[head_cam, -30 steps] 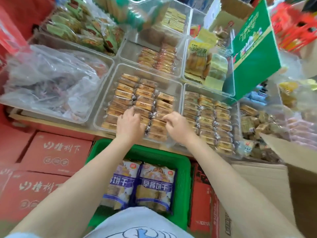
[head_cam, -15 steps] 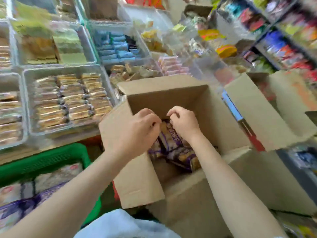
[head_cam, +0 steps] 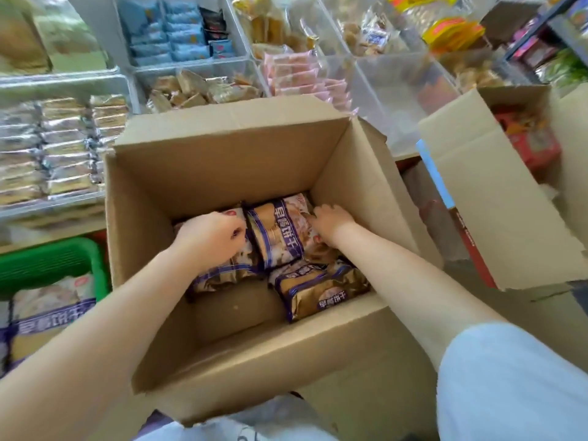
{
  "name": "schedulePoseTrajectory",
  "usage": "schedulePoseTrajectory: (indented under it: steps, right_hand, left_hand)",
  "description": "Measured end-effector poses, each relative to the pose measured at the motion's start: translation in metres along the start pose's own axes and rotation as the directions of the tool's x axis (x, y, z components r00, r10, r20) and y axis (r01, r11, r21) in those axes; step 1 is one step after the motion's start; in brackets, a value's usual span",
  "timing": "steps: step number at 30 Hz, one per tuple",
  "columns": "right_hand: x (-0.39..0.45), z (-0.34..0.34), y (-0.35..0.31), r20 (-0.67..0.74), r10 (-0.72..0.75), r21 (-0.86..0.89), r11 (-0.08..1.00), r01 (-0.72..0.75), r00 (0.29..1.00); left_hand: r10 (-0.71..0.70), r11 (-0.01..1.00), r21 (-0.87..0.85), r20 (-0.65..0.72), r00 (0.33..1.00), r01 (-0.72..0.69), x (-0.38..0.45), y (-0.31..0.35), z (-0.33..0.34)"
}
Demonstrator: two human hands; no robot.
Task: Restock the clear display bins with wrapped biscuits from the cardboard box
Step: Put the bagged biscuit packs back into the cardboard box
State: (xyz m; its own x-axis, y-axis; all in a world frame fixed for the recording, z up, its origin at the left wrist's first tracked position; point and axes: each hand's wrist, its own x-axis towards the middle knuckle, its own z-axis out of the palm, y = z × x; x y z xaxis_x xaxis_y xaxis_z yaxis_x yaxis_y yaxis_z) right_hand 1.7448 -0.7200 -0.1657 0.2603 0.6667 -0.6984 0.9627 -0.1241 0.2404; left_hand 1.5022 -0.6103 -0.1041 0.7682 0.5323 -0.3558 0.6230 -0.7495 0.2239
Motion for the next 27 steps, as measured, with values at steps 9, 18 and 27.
schedulePoseTrajectory:
  steps: [9,18,27]
  right_hand:
    - [0.041,0.034,0.009,-0.115,-0.013,-0.275,0.961,-0.02,0.993]
    - [-0.003,-0.061,-0.01,-0.499,-0.03,0.63,0.673,0.386,0.866]
    - [-0.073,-0.135,-0.076,-0.804,0.069,0.594,0.09,0.799,0.59]
  left_hand:
    - [-0.047,0.998,-0.053,-0.02,0.999,0.046,0.01,0.003,0.008]
    - [-0.277,0.699,-0.685,0.003,0.961,0.204,0.009,0.011,-0.004]
    - [-0.453,0.073,-0.992,-0.123,0.883,-0.101,-0.038,-0.002,-0.066]
